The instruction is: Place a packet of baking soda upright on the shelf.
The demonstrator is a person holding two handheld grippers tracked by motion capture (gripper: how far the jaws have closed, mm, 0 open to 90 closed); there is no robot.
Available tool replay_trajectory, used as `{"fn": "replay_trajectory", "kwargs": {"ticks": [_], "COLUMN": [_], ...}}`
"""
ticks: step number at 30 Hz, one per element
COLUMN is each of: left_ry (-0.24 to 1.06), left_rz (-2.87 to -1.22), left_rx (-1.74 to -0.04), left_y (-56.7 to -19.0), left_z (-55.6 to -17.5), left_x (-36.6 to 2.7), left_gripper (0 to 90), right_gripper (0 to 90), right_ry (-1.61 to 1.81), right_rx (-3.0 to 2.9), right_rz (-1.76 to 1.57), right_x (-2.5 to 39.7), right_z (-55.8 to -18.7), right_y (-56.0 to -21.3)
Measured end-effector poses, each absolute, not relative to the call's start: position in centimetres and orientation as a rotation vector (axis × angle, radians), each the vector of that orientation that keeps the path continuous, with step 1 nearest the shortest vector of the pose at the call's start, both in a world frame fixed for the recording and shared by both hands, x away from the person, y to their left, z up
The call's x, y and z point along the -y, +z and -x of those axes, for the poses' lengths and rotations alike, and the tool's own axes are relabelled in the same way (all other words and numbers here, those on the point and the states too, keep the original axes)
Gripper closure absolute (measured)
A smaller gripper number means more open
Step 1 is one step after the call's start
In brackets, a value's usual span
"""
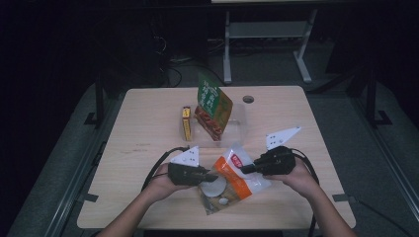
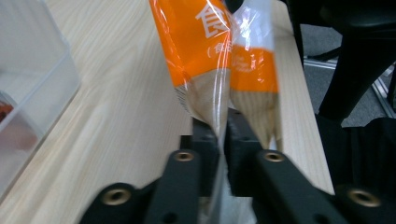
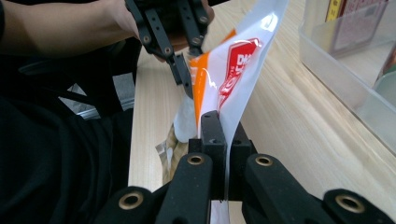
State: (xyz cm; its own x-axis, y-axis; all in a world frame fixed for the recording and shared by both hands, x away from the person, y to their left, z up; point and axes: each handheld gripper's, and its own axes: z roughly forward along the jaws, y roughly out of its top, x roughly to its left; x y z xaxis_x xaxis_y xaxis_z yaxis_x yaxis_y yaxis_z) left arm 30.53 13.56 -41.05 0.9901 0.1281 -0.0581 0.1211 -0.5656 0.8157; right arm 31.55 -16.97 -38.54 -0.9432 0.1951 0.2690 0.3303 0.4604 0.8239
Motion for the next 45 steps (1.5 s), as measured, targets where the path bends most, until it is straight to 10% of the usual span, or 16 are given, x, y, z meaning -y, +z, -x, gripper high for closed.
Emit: {"fn": "replay_trajectory", "kwargs": {"ticks": [15,45], "left_ry": [0.057,0.103], "left_rz": [-2.117,-2.169], "left_rx": [-0.305,-0.460], "left_y": [-40.3,-42.4], "left_z": [-30.2,-29.5], "left_x": [-17.0,-21.7], "left_gripper": [32.8,29.9], "right_gripper": [90.0,90.0], "right_ry": [-1.541,-1.481], "right_rx": [2.595,2.876], "right_rz": [0.444,0.612], "right_x": [16.9,19.6], "right_z": [-30.9,-32.1], "right_y": [-36.9,-31.9]}}
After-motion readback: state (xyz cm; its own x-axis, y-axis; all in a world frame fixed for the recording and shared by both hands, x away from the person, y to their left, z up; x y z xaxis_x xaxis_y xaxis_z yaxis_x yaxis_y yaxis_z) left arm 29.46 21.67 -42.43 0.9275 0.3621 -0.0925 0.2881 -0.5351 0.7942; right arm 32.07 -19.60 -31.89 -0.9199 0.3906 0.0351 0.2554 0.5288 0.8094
